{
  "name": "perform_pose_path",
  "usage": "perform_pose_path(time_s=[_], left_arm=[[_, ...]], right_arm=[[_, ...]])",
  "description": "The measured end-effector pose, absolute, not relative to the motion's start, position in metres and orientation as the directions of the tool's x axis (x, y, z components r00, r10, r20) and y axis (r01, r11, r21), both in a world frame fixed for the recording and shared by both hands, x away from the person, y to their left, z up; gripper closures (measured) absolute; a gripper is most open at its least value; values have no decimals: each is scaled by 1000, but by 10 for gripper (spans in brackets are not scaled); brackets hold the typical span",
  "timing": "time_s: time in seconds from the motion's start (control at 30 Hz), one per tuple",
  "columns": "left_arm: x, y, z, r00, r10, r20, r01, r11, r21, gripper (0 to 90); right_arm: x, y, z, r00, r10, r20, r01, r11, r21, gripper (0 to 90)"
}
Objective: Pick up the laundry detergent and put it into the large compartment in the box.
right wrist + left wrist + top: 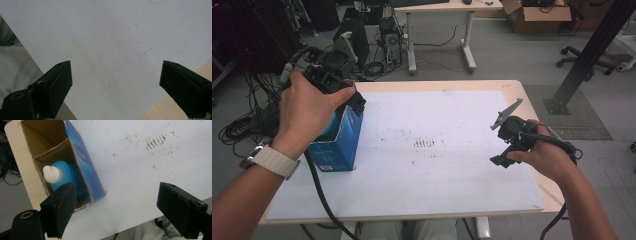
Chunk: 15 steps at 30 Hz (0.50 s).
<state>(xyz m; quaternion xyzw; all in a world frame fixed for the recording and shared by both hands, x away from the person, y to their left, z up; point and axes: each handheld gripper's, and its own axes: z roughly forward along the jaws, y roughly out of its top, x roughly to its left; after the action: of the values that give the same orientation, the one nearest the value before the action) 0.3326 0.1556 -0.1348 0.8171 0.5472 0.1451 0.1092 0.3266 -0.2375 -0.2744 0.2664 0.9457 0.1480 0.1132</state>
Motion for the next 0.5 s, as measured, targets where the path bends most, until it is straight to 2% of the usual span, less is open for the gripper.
perform_pose_path(time_s=[0.13,0.23,0.5], left_arm=[[331,153,-135,367,923,114,859,-384,338,137],[328,148,-135,381,918,112,854,-396,338,77],[323,138,-136,414,902,123,835,-430,342,56]], right_arm=[[326,-238,-274,-831,539,-135,472,813,342,108],[325,-237,-273,-832,537,-137,469,814,343,108],[326,-234,-272,-833,535,-139,466,815,344,108]])
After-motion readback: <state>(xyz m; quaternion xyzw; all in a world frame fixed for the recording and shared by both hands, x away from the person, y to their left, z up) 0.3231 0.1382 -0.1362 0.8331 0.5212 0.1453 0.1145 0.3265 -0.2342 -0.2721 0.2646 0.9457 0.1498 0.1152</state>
